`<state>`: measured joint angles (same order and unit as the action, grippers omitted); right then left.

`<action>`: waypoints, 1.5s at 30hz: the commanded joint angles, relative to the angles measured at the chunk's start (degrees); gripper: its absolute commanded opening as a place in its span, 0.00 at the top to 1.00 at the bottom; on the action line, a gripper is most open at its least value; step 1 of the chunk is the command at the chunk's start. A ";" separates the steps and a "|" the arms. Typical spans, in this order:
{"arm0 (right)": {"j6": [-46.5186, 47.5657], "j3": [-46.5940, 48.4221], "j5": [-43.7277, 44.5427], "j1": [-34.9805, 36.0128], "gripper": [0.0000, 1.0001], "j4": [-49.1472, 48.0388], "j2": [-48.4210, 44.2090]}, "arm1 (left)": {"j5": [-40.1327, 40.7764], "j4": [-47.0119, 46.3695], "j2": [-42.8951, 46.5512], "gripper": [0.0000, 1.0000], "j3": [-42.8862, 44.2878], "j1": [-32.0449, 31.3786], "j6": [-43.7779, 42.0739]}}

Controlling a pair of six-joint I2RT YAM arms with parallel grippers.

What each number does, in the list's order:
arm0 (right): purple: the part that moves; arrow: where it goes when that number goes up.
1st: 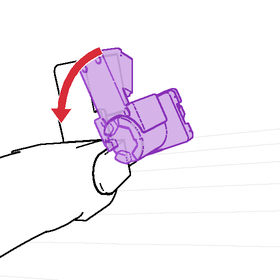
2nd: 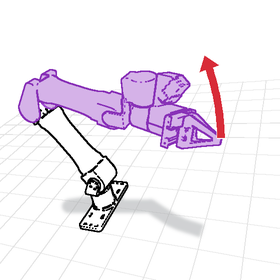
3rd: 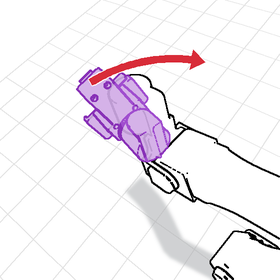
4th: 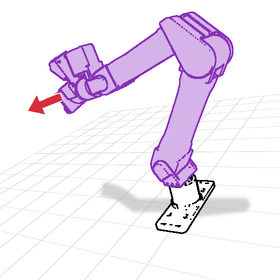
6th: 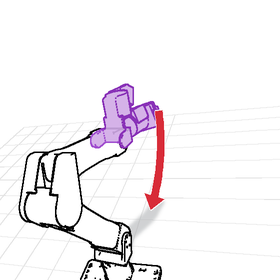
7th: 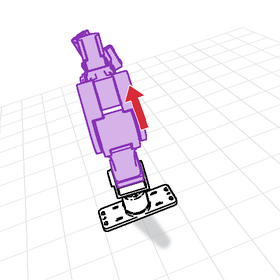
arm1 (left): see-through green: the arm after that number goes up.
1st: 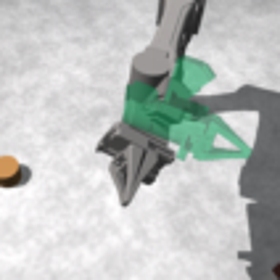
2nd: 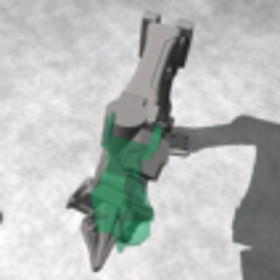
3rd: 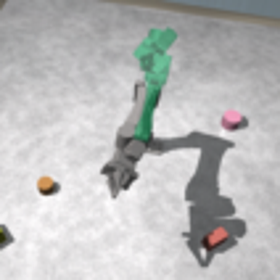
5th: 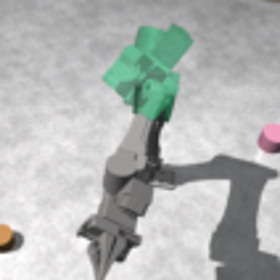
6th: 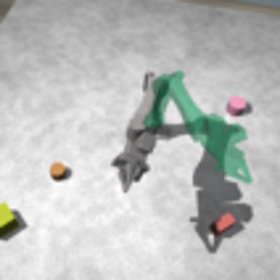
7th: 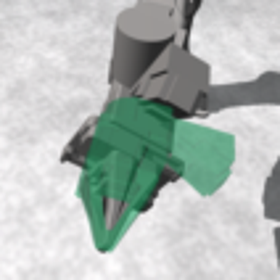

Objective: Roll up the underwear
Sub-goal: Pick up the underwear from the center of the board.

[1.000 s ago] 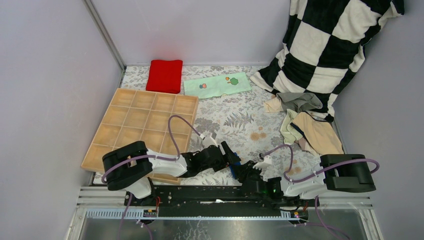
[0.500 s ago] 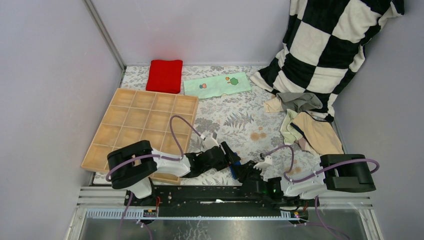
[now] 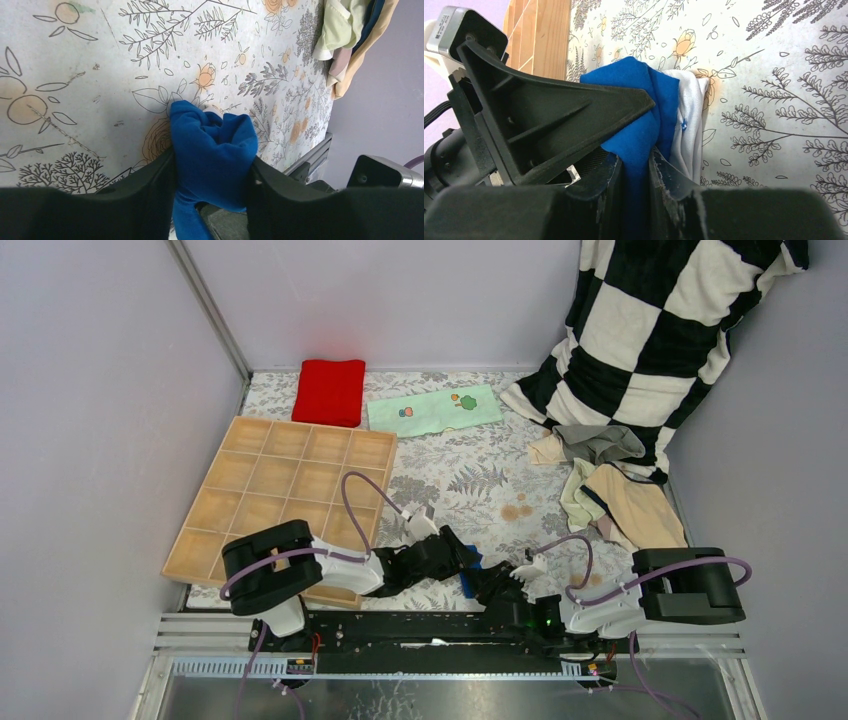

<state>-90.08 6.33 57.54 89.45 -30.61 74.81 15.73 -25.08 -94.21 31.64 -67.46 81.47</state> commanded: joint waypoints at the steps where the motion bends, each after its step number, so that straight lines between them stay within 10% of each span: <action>1: -1.68 -2.55 -9.46 0.25 1.00 9.46 2.85 | -0.31 0.12 -3.09 0.52 -2.52 -0.83 -1.84; 6: -0.80 -2.16 -9.24 0.23 0.98 11.60 1.75 | -0.76 -1.85 -2.84 0.69 -3.10 -0.83 -3.91; 12: 4.02 -1.28 -7.80 0.28 0.73 18.40 -6.19 | 0.08 0.96 -2.14 1.00 -2.72 -0.83 -5.69; 31: 15.14 1.25 -3.99 0.24 0.27 38.67 -31.62 | 2.17 4.06 3.73 1.00 -3.90 0.31 -14.48; 45: 36.23 0.03 -8.67 0.21 0.12 21.62 -45.77 | -5.82 -11.35 18.33 1.00 -12.52 1.87 -30.19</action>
<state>-62.11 6.57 49.80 89.62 -2.17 30.37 11.77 -31.24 -80.68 20.95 -65.89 59.07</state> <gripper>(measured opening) 0.866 0.117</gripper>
